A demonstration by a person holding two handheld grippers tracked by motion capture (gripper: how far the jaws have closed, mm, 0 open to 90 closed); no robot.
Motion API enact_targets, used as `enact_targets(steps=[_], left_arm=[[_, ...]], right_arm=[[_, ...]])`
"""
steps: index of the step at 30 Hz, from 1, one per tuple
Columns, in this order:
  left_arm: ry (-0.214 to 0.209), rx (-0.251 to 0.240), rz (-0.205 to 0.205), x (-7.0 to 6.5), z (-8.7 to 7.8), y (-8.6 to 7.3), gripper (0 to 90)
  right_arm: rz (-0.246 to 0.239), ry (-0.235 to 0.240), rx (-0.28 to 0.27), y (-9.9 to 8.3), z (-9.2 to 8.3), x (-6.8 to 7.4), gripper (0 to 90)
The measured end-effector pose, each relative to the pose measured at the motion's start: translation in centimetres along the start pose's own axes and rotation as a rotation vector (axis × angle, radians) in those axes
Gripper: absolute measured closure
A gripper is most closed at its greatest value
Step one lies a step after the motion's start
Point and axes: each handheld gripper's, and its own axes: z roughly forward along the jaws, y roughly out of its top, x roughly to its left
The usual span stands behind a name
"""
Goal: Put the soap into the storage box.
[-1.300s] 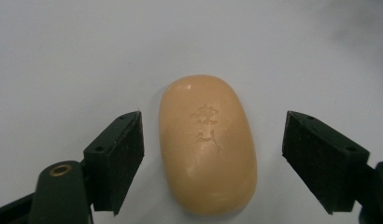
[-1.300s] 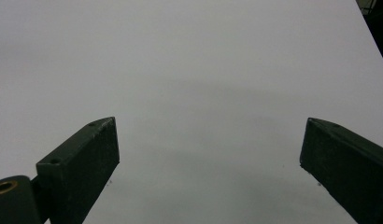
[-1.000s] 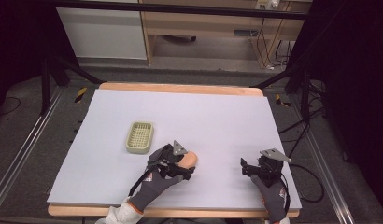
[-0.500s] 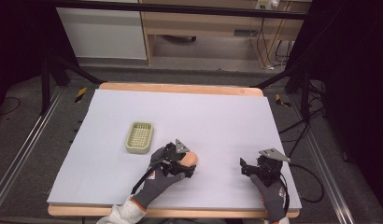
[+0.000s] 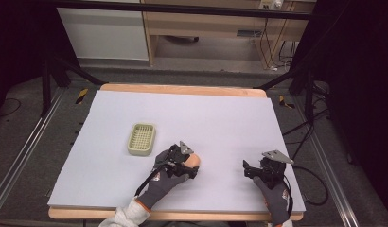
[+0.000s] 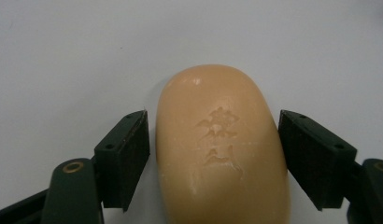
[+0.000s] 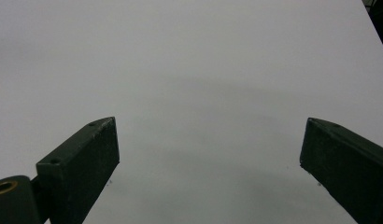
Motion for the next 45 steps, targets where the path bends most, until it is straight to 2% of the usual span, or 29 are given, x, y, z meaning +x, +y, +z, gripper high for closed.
enact_targets(steps=[13, 32, 45], left_arm=[[0.019, 0.010, 0.006, -0.4, 0.2, -0.1, 29.8], [0.004, 0.013, 0.005, -0.3, -0.1, -0.1, 31.4], [-0.015, -0.016, 0.004, -0.2, -1.7, 0.3, 31.6]], right_arm=[[-0.003, 0.000, 0.002, 0.0, 0.0, 0.0, 5.1], [-0.002, 0.001, 0.007, 0.0, 0.1, 0.0, 5.1], [0.001, 0.001, 0.006, 0.0, 0.0, 0.0, 5.0]])
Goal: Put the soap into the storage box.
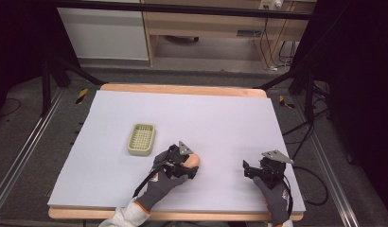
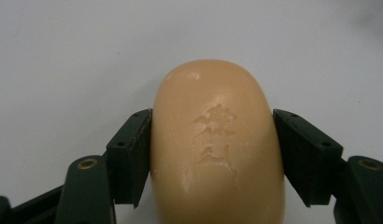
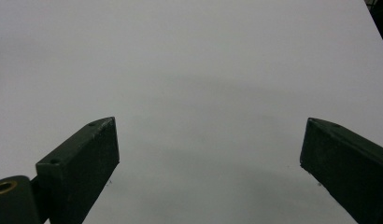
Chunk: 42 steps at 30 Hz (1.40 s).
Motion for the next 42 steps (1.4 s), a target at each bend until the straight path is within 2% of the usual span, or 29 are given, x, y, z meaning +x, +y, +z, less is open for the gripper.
enact_targets(steps=[12, 17, 35, 42], left_arm=[[-0.002, -0.017, -0.009, 0.3, -1.5, 0.1, 31.7], [0.006, -0.025, -0.001, 0.5, -2.1, -0.1, 31.7], [0.007, -0.075, -0.033, 1.9, -4.7, -0.2, 31.8], [0.018, -0.088, -0.045, 2.5, -5.1, -0.2, 31.9]], right_arm=[[0.005, 0.001, -0.008, 0.0, -0.2, -0.1, 5.0], [0.004, -0.001, -0.010, 0.0, -0.2, -0.2, 5.0], [0.005, -0.002, -0.007, 0.0, -0.2, -0.1, 5.0], [0.006, -0.001, -0.008, 0.0, -0.3, -0.1, 5.1]])
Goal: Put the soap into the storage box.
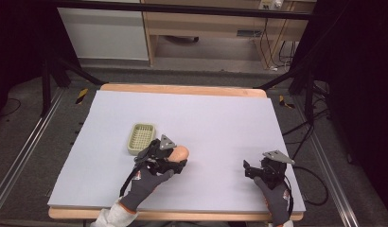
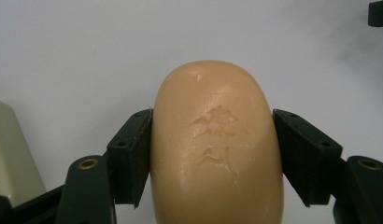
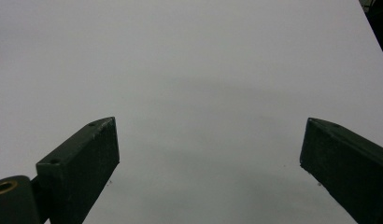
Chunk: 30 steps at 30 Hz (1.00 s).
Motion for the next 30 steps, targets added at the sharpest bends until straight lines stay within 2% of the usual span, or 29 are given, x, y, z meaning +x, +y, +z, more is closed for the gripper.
enact_targets(steps=[11, 20, 30], left_arm=[[0.016, -0.034, -0.035, 1.2, -0.9, 0.2, 31.9], [0.041, -0.063, -0.072, 2.8, -2.0, 0.4, 31.9], [0.082, -0.066, -0.104, 4.8, -2.4, 0.3, 32.0]], right_arm=[[-0.003, -0.005, -0.003, 0.0, 0.0, 0.0, 5.1], [-0.003, -0.003, -0.001, 0.0, 0.0, 0.0, 5.1], [-0.005, -0.001, 0.001, 0.0, 0.0, 0.1, 5.1]])
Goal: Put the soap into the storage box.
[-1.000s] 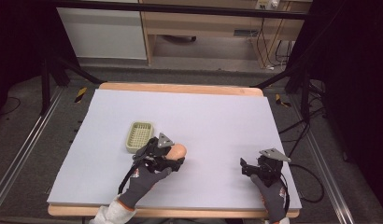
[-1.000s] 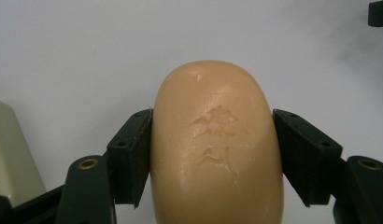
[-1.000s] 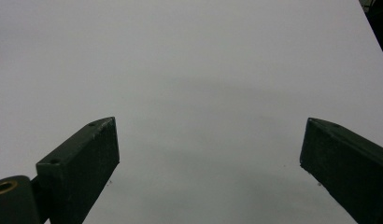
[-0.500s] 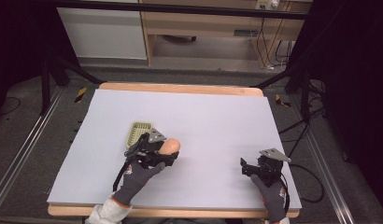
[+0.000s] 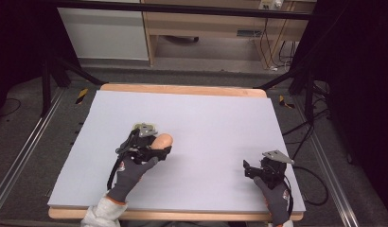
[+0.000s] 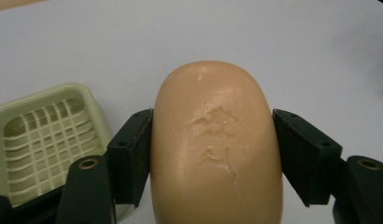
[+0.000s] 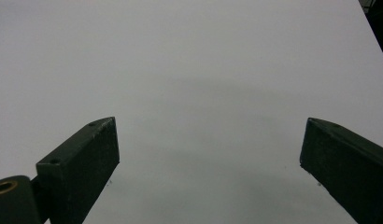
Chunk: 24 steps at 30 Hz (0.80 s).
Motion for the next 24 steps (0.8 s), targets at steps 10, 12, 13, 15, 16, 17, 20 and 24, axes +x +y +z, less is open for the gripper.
enact_targets(steps=[10, 12, 13, 15, 16, 17, 20, 24], left_arm=[[0.033, -0.008, -0.027, 1.6, -0.3, 0.1, 32.0], [0.038, -0.008, -0.031, 1.9, -0.3, 0.2, 32.0], [0.041, -0.008, -0.034, 2.1, -0.3, 0.2, 32.0], [0.048, -0.008, -0.037, 2.3, -0.4, 0.2, 32.0], [0.050, -0.008, -0.038, 2.5, -0.4, 0.2, 32.0], [0.053, -0.008, -0.040, 2.6, -0.4, 0.2, 32.0], [0.057, -0.011, -0.044, 2.9, -0.4, 0.2, 32.0], [0.064, -0.014, -0.052, 3.3, -0.5, 0.3, 32.0]], right_arm=[[-0.008, -0.004, 0.004, 0.0, 0.2, 0.1, 5.1], [-0.007, -0.002, 0.005, 0.0, 0.2, 0.1, 5.1], [-0.006, -0.001, 0.004, 0.0, 0.2, 0.2, 5.1], [-0.008, -0.001, 0.005, 0.0, 0.2, 0.2, 5.1], [-0.008, -0.001, 0.005, 0.0, 0.2, 0.2, 5.1], [-0.008, -0.002, 0.004, 0.0, 0.2, 0.2, 5.1], [-0.009, -0.003, 0.003, 0.0, 0.2, 0.2, 5.1], [-0.010, -0.004, 0.003, 0.0, 0.2, 0.3, 5.1]])
